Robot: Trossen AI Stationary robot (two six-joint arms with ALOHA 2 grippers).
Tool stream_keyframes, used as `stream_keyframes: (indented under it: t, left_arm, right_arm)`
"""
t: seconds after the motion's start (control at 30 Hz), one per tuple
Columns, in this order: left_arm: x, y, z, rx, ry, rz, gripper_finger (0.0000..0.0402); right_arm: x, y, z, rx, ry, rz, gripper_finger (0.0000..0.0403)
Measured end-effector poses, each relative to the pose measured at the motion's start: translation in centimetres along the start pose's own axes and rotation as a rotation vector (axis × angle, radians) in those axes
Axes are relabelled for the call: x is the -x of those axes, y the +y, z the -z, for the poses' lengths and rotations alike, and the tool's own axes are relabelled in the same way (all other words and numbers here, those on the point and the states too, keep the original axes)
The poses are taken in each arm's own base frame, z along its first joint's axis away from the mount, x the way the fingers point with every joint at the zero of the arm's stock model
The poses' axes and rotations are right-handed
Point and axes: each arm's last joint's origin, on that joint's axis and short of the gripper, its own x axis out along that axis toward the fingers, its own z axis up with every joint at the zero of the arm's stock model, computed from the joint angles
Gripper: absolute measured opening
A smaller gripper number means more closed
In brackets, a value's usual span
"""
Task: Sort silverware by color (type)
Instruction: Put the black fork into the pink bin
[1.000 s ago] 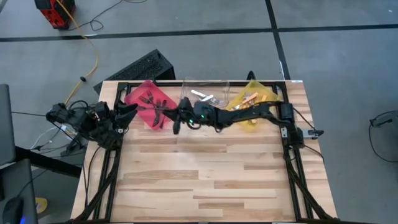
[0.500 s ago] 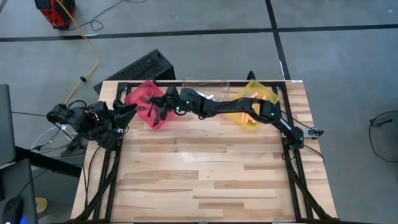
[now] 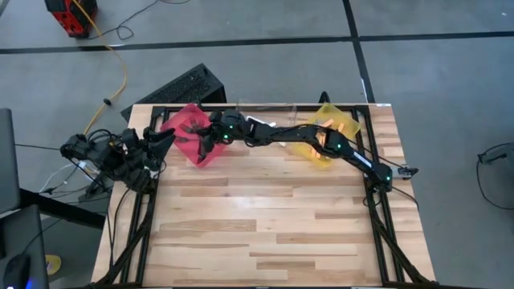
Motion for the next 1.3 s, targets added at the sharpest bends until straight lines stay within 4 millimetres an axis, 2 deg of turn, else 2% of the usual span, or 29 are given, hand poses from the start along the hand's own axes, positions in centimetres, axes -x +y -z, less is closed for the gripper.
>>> stream_keyframes:
  t: [0.23, 0.5, 0.67, 0.97, 1.3]
  left_arm:
    - [0.0, 0.1, 0.0, 0.002, -0.006, -0.031, 0.0178]
    - [0.0, 0.2, 0.0, -0.007, -0.012, -0.055, 0.0178]
    - [0.0, 0.2, 0.0, -0.007, -0.011, -0.055, 0.0178]
    - [0.0, 0.2, 0.0, -0.009, -0.011, -0.055, 0.0178]
    - [0.0, 0.2, 0.0, -0.011, -0.009, -0.055, 0.0178]
  right_arm:
    - [0.2, -1.6, 1.0, -0.047, 0.134, 0.082, 0.0022]
    - [0.3, -1.6, 1.0, -0.049, 0.14, 0.083, 0.0027]
    - [0.2, -1.5, 1.0, -0.051, 0.135, 0.081, 0.0071]
    - [0.3, -1.6, 0.9, -0.043, 0.124, 0.103, 0.0128]
    - [0.2, -1.5, 0.9, 0.023, 0.126, 0.086, 0.0244]
